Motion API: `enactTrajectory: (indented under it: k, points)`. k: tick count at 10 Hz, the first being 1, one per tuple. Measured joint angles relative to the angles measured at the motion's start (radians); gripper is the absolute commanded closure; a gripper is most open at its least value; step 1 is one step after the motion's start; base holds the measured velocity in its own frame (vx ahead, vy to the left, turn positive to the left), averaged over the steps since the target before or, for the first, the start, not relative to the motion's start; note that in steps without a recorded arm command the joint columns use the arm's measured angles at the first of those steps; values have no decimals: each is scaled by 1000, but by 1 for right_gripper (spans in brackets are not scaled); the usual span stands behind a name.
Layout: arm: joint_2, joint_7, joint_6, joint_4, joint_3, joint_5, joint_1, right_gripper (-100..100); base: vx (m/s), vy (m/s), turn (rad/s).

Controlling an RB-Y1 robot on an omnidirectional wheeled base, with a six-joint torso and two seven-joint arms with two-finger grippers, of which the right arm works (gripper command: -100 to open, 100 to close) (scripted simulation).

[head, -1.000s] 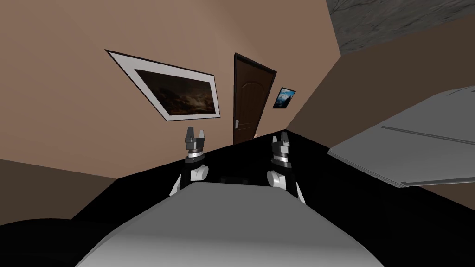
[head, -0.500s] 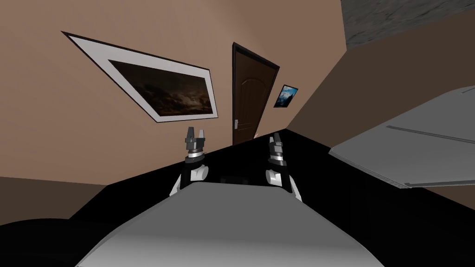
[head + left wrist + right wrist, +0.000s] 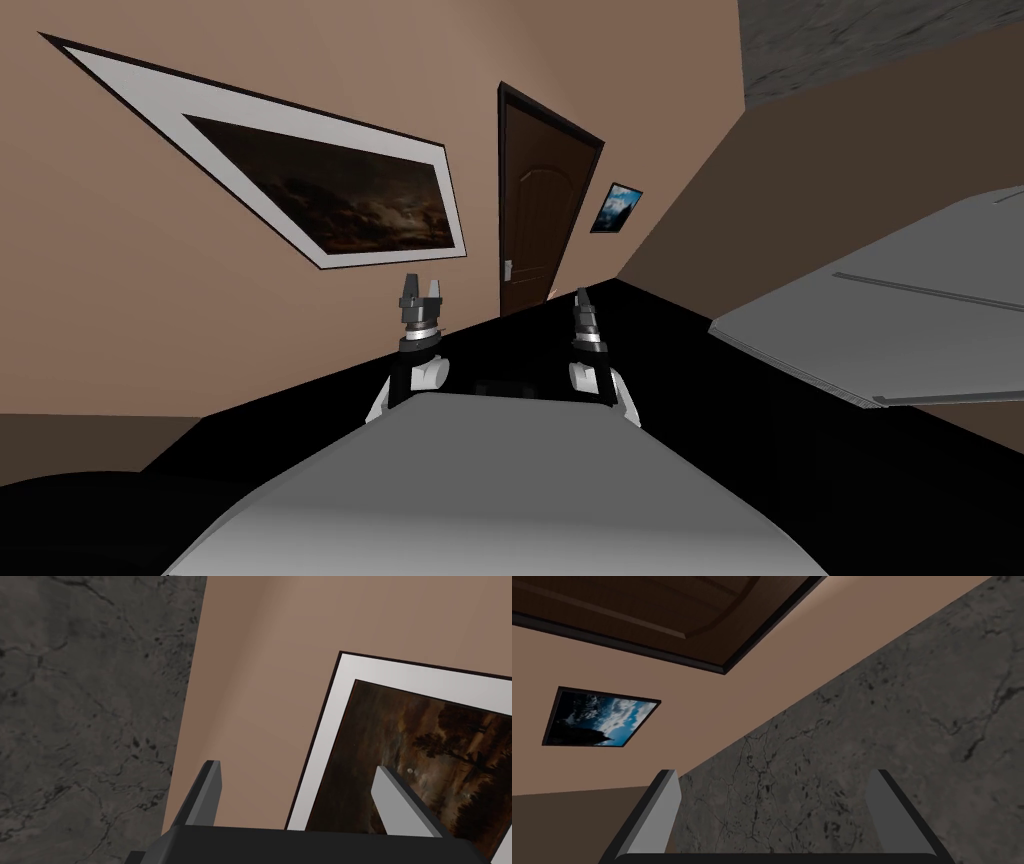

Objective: Pull the door open

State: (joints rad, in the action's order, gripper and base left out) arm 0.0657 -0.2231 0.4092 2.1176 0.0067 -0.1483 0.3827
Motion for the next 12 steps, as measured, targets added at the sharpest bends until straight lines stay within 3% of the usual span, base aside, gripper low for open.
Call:
enactTrajectory:
  k: [12]
  points:
    - [23, -70, 48, -217, -3, -229, -114, -100, 97, 9, -25]
